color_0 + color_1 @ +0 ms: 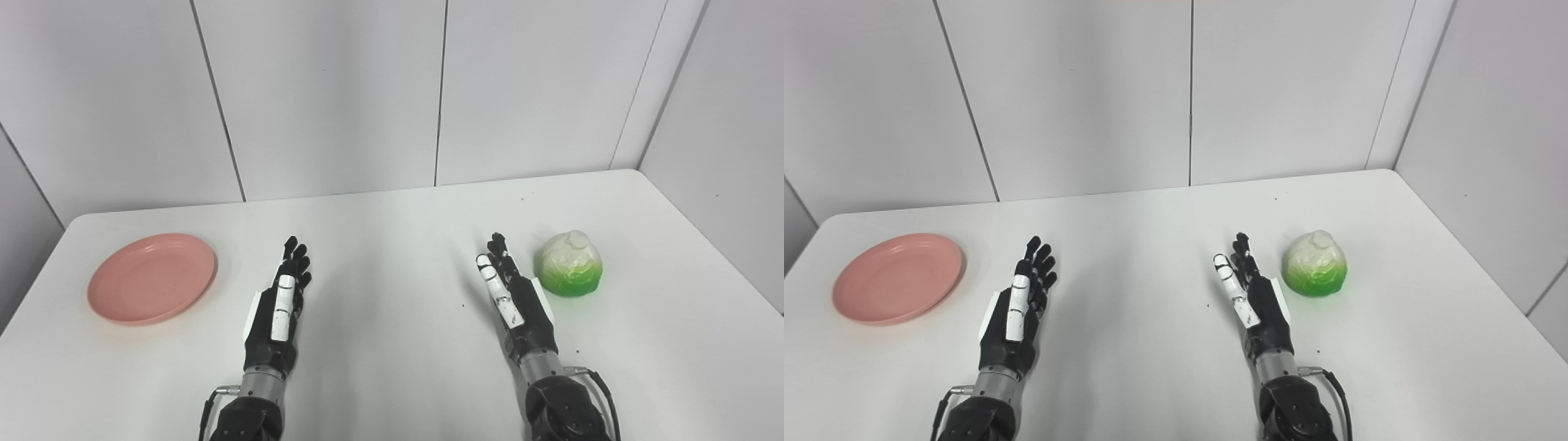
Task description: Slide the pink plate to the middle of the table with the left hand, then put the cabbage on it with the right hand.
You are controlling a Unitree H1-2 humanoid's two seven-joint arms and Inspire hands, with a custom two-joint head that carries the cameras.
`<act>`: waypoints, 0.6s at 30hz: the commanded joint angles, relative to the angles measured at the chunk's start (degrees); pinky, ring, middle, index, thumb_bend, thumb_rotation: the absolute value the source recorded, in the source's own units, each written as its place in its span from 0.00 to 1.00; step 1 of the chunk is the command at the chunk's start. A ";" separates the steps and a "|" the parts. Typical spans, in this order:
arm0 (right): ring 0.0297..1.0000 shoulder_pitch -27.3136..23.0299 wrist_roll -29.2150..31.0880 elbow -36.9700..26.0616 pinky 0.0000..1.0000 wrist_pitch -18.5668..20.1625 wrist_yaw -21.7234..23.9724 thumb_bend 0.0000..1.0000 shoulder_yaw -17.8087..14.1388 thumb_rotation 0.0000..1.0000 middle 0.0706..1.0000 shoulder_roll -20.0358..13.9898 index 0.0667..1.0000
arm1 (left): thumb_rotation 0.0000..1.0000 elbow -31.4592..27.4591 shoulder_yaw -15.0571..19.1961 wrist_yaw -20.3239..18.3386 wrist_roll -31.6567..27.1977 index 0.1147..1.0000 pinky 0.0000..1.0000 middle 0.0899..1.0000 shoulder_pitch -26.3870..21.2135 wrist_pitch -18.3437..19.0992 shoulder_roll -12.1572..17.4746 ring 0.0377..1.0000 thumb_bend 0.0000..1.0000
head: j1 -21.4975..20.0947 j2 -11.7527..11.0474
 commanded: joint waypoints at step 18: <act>1.00 -1.61 -0.98 -1.69 1.00 -2.57 0.22 0.58 0.54 0.77 1.00 -0.75 1.00 | 1.00 -2.71 -0.35 -0.25 0.18 1.00 1.00 1.00 0.32 3.01 0.19 1.00 0.73 | 0.71 0.06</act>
